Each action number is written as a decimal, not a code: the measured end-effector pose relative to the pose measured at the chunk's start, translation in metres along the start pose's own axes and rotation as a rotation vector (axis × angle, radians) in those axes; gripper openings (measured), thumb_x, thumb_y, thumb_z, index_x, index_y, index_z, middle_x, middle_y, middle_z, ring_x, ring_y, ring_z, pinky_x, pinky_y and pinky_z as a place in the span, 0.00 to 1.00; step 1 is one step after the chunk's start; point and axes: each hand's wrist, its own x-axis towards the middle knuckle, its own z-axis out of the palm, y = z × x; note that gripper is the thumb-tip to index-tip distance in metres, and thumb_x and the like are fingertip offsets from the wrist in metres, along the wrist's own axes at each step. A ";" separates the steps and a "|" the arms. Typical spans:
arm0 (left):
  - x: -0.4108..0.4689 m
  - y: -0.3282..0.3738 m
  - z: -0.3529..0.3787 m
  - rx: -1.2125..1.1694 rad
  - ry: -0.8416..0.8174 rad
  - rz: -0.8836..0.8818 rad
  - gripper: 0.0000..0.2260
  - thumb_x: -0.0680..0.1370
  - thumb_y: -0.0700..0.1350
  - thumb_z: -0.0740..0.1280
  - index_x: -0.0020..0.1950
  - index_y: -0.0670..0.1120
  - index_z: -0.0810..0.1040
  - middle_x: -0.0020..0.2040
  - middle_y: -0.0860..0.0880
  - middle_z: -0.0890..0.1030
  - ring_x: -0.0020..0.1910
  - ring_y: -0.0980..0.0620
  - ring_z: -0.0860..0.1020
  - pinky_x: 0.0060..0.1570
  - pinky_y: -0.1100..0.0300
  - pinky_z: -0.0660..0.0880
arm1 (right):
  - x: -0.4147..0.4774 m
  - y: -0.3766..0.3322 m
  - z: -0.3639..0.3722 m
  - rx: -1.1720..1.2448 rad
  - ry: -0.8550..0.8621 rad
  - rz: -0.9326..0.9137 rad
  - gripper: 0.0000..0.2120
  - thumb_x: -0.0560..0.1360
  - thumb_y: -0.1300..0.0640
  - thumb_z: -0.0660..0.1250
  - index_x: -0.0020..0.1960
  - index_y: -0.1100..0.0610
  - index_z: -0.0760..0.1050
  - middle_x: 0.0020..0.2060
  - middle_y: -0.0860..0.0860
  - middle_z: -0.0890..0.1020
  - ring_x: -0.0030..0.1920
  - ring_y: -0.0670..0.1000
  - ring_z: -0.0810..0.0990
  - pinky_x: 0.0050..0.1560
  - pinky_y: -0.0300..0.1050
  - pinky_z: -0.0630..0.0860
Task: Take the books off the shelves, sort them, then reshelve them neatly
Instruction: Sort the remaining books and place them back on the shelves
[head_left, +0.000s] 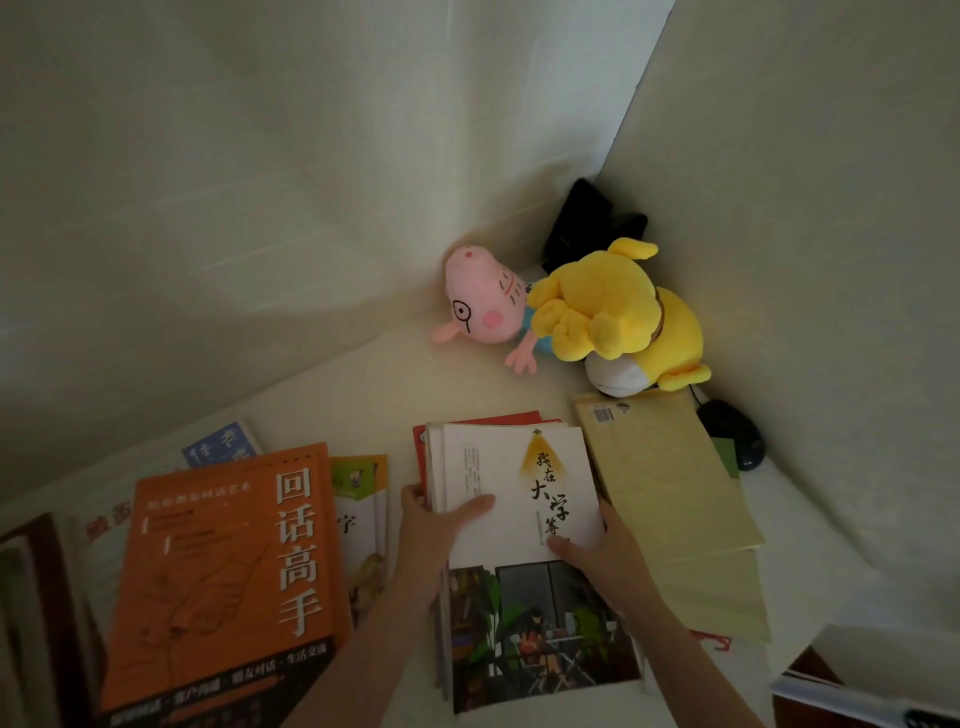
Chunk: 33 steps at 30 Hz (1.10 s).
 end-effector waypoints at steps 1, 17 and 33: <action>-0.005 -0.001 0.002 0.012 0.013 0.035 0.35 0.65 0.42 0.79 0.65 0.44 0.63 0.52 0.50 0.75 0.43 0.54 0.77 0.36 0.64 0.75 | 0.001 0.002 0.000 0.039 -0.023 0.000 0.30 0.66 0.57 0.78 0.64 0.57 0.69 0.56 0.53 0.79 0.56 0.53 0.79 0.55 0.48 0.78; -0.077 0.052 -0.046 0.203 -0.284 0.519 0.37 0.61 0.41 0.81 0.64 0.49 0.65 0.48 0.58 0.79 0.49 0.71 0.77 0.41 0.73 0.75 | -0.050 -0.046 -0.038 0.361 -0.175 -0.228 0.33 0.49 0.56 0.83 0.50 0.67 0.78 0.40 0.55 0.86 0.42 0.54 0.86 0.37 0.39 0.80; -0.090 0.043 -0.051 0.278 -0.369 0.496 0.48 0.50 0.64 0.75 0.66 0.45 0.67 0.47 0.69 0.79 0.47 0.81 0.70 0.41 0.83 0.67 | -0.052 -0.005 -0.024 0.257 -0.114 0.105 0.31 0.55 0.43 0.83 0.33 0.70 0.76 0.30 0.60 0.72 0.38 0.50 0.70 0.40 0.44 0.65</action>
